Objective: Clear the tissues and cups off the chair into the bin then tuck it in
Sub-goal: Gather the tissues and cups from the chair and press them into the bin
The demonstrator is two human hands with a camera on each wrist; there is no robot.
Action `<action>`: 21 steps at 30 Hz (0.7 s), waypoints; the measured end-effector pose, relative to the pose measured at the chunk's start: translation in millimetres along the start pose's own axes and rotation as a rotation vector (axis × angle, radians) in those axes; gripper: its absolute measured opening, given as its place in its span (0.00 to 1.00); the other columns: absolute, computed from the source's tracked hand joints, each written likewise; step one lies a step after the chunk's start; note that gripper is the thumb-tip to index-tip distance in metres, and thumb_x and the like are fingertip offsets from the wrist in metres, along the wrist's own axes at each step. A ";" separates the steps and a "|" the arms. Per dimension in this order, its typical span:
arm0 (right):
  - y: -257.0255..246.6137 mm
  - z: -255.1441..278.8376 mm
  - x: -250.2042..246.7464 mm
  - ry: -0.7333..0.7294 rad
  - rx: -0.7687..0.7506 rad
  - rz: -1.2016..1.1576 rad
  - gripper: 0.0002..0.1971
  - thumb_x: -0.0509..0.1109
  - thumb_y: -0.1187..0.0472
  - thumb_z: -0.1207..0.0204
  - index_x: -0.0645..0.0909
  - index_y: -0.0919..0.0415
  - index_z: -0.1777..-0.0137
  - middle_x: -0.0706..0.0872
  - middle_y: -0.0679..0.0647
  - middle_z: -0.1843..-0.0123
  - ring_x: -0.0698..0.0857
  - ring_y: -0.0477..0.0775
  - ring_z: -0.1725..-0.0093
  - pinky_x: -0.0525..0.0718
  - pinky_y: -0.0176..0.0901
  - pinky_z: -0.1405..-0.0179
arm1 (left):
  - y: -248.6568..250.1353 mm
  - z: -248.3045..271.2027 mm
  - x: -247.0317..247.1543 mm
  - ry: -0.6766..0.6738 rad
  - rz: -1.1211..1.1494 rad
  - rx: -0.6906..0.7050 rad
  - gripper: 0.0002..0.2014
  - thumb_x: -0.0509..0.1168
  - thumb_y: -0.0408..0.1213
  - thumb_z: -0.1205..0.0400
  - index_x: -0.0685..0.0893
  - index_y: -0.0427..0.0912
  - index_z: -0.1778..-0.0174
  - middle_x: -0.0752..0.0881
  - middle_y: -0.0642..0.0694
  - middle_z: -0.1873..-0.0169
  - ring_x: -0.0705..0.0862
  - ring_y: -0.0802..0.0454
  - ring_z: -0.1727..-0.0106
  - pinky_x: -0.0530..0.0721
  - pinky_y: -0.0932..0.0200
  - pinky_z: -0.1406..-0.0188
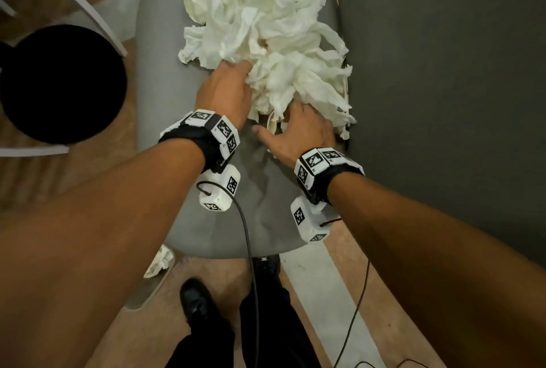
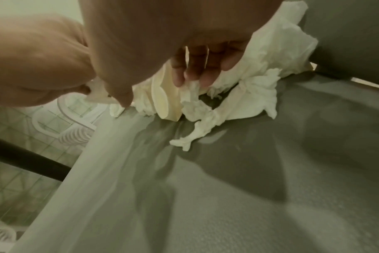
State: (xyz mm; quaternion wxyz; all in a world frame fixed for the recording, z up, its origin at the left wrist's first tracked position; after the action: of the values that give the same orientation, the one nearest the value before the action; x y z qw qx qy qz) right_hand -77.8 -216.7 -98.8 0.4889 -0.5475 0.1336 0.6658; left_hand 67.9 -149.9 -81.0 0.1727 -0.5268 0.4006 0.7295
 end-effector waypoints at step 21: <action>-59.6 37.3 26.7 -0.305 -0.111 -0.081 0.22 0.61 0.42 0.24 0.69 0.53 0.75 0.79 0.56 0.64 0.80 0.60 0.64 0.70 0.42 0.67 | -101.5 95.2 -7.9 -0.092 0.164 -0.271 0.09 0.63 0.32 0.22 0.81 0.49 0.49 0.86 0.44 0.55 0.83 0.40 0.58 0.80 0.51 0.59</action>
State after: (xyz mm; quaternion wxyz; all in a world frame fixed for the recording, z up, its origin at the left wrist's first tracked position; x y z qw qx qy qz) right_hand -50.6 -147.7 -86.8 0.4989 -0.4712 -0.0014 0.7274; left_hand 79.4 -12.7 -102.9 0.0580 -0.4769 0.3319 0.8118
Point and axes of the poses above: each hand's wrist, its own z-axis away from the middle knuckle, its own x-axis out of the palm, y = z × x, the point moved 2 cm from there along -z, towards the middle knuckle
